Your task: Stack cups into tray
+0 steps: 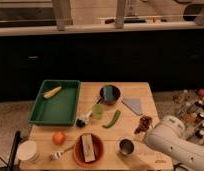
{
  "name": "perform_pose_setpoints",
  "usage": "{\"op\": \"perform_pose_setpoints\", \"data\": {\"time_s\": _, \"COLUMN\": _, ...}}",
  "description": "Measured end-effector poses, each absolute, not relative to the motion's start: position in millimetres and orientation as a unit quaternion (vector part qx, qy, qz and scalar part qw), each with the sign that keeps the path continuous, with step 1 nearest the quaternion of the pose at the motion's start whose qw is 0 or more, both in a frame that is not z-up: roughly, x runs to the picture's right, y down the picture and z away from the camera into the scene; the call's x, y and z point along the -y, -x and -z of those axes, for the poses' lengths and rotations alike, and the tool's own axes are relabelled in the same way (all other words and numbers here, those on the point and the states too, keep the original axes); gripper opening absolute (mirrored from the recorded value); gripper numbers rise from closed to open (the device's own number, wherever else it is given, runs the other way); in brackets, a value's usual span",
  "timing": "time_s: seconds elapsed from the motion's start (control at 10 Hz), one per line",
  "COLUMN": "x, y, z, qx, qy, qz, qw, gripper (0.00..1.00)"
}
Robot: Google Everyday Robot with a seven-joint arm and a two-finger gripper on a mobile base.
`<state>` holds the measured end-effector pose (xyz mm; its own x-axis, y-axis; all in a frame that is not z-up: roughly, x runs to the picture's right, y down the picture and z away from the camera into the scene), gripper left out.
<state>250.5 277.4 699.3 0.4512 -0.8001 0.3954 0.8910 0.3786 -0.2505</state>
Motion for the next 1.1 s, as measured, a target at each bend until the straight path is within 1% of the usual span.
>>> {"op": "perform_pose_setpoints", "data": {"time_s": 0.3, "x": -272.7, "y": -241.8, "z": -690.8, "qx": 0.131, "qy": 0.201, "qz": 0.521, "qw": 0.819, "gripper": 0.8}}
{"op": "perform_pose_setpoints", "data": {"time_s": 0.7, "x": -276.6, "y": -224.6, "z": -677.5, "qx": 0.162, "qy": 0.188, "qz": 0.565, "qw": 0.787, "gripper": 0.8}}
{"op": "perform_pose_setpoints", "data": {"time_s": 1.1, "x": -290.5, "y": -210.7, "z": -672.9, "qx": 0.174, "qy": 0.195, "qz": 0.61, "qw": 0.748, "gripper": 0.8}}
